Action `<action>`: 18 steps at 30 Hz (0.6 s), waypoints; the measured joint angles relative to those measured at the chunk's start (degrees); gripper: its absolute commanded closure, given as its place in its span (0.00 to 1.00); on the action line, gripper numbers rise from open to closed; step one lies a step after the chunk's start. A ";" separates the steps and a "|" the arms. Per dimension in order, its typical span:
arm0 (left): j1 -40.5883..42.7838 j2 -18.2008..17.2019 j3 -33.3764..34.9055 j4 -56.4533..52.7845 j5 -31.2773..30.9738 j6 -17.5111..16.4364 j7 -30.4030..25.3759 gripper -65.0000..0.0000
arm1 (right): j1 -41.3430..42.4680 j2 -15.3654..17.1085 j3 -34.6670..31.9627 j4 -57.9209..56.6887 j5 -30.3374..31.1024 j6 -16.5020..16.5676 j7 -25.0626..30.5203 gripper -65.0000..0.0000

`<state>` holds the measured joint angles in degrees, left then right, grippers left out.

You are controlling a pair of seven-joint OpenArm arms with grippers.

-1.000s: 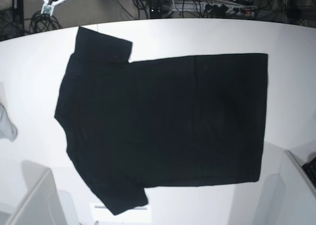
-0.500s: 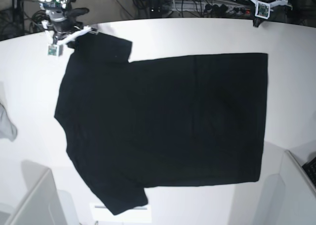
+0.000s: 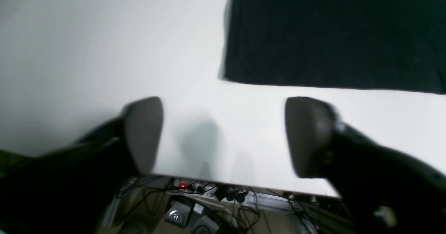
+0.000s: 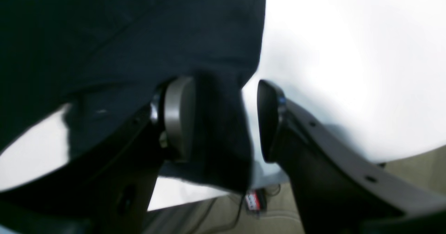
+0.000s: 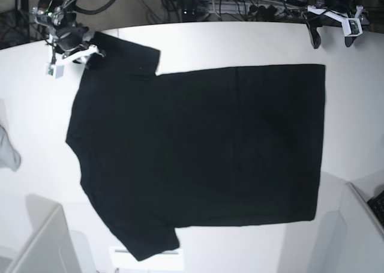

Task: Fold the T-shirt properly
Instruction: 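Lower both grippers onto the shoulder corners of the black T-shirt and grasp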

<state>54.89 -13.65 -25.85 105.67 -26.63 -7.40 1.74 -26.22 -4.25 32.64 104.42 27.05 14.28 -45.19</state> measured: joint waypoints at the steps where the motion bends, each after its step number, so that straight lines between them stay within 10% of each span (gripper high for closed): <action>1: -0.11 0.00 0.00 0.02 0.00 -0.13 -0.15 0.12 | 0.57 0.66 0.02 -1.75 -0.68 -0.42 0.22 0.57; 8: -2.51 0.17 0.22 -0.37 -0.04 -0.07 0.98 0.12 | 0.61 0.76 -0.17 -3.58 0.04 -0.11 1.88 0.57; 18: -12.50 0.81 -9.18 -2.58 -12.83 -9.35 23.67 0.12 | -1.42 0.70 -5.77 -3.30 1.11 2.25 3.34 0.61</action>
<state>42.39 -12.84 -35.03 103.09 -39.46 -16.75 25.41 -27.64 -3.55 26.87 101.12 28.16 16.53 -41.85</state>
